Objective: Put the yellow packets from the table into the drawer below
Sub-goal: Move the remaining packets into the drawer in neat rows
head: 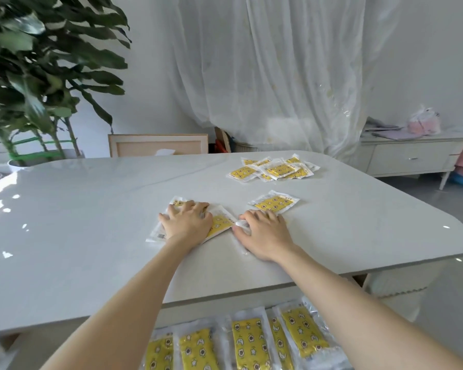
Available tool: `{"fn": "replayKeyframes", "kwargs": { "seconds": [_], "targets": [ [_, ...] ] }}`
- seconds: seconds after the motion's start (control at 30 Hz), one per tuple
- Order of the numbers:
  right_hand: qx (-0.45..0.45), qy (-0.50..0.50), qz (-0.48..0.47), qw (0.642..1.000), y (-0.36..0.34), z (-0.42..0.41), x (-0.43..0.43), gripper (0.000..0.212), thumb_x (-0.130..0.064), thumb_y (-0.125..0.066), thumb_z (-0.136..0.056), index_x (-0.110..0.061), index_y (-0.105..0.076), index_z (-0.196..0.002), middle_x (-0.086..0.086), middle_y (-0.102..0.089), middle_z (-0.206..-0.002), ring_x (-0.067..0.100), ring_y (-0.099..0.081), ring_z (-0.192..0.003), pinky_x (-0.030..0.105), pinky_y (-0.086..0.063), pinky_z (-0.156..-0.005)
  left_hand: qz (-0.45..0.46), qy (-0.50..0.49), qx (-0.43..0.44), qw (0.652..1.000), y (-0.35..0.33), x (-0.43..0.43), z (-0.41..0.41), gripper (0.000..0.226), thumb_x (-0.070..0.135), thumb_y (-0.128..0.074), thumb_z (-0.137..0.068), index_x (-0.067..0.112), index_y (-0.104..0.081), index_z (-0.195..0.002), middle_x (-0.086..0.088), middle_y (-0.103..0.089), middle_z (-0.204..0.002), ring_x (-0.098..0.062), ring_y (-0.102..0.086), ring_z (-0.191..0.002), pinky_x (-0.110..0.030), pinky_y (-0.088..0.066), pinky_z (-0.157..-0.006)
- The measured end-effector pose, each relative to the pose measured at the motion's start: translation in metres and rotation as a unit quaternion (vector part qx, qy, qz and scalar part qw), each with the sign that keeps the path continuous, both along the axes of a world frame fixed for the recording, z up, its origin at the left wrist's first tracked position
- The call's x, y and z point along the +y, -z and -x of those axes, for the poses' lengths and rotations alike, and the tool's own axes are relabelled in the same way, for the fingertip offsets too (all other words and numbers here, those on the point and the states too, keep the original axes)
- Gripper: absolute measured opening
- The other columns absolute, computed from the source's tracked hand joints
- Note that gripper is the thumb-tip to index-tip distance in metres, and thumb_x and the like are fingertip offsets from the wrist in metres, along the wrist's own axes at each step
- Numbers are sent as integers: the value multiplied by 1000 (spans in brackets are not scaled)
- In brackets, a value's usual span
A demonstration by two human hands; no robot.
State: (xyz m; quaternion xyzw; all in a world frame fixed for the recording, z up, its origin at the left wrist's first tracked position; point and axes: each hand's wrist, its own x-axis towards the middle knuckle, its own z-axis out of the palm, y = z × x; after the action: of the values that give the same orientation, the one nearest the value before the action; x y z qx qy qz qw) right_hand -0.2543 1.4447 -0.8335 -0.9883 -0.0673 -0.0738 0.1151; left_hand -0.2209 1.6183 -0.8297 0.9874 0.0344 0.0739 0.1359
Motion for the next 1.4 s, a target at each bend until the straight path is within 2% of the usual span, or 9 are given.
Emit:
{"fn": "replayKeyframes", "kwargs": {
  "seconds": [0.37,0.53,0.6,0.67,0.77,0.9,1.07,1.17,1.4],
  "targets": [
    [-71,-37,28,996,-11,59,12,37,-41,-37,-97,-35,-58,-128,-9,-37,-149,18,-14,-143,54,-1,-116,52,-36,70,996,-10,25,86,49,39,-15,-98,45,-17,-147,9,-13,-159,-36,0,-146,-60,0,-113],
    [-81,-7,-31,996,-35,71,50,43,-41,-38,-96,-22,-54,-131,-2,-56,-134,23,-36,-131,41,-32,-107,216,-18,74,973,-35,51,98,56,20,-29,-98,29,-13,-151,1,-3,-161,-27,5,-148,-49,-6,-118],
    [35,10,-58,998,-41,76,66,64,-61,-39,-90,-17,-48,-134,5,-54,-134,30,-31,-133,42,-36,-100,207,-26,102,973,-38,61,102,66,18,-43,-91,26,-16,-151,-4,-4,-160,-29,-2,-147,-43,-37,-104],
    [120,13,-26,992,-41,79,78,83,-74,-47,-78,-17,-38,-139,10,-49,-139,35,-22,-138,44,-33,-105,175,-49,163,970,-41,67,107,81,35,-58,-73,28,-26,-147,-10,-30,-149,-31,-30,-138,-33,-51,-77],
    [129,30,-31,991,-42,73,85,91,-69,-64,-69,-20,-34,-139,8,-48,-137,32,-26,-135,43,-34,-102,153,-65,176,970,-48,74,109,90,45,-72,-63,16,-33,-140,-11,-53,-129,-26,-50,-113,-34,-46,-95],
    [135,34,-67,988,-49,66,83,93,-60,-77,-63,-18,-38,-135,8,-49,-133,30,-33,-130,39,-38,-96,203,-93,175,959,-53,78,103,90,29,-81,-71,11,-29,-143,-11,-46,-131,-24,-50,-92,-32,-50,-85],
    [149,51,-66,985,-53,66,84,91,-58,-81,-60,-14,-42,-130,11,-47,-133,33,-40,-126,37,-40,-98,201,-108,158,961,-48,81,104,95,36,-82,-70,10,-27,-143,-9,-37,-142,-26,-46,-119,-34,-44,-93],
    [149,48,-74,985,-58,68,86,89,-54,-82,-63,-10,-43,-130,10,-50,-130,29,-48,-121,32,-41,-89,245,-111,148,952,-47,85,108,93,30,-83,-70,8,-28,-142,-8,-40,-140,-24,-47,-104,-30,-42,-84],
    [184,48,-155,969,-56,67,88,86,-46,-87,-60,-6,-47,-125,5,-56,-119,22,-54,-114,26,-41,-76,242,-108,174,948,-47,94,119,88,39,-84,-66,4,-41,-135,-10,-53,-125,-26,-57,-107,-29,-45,-78]
  ]
}}
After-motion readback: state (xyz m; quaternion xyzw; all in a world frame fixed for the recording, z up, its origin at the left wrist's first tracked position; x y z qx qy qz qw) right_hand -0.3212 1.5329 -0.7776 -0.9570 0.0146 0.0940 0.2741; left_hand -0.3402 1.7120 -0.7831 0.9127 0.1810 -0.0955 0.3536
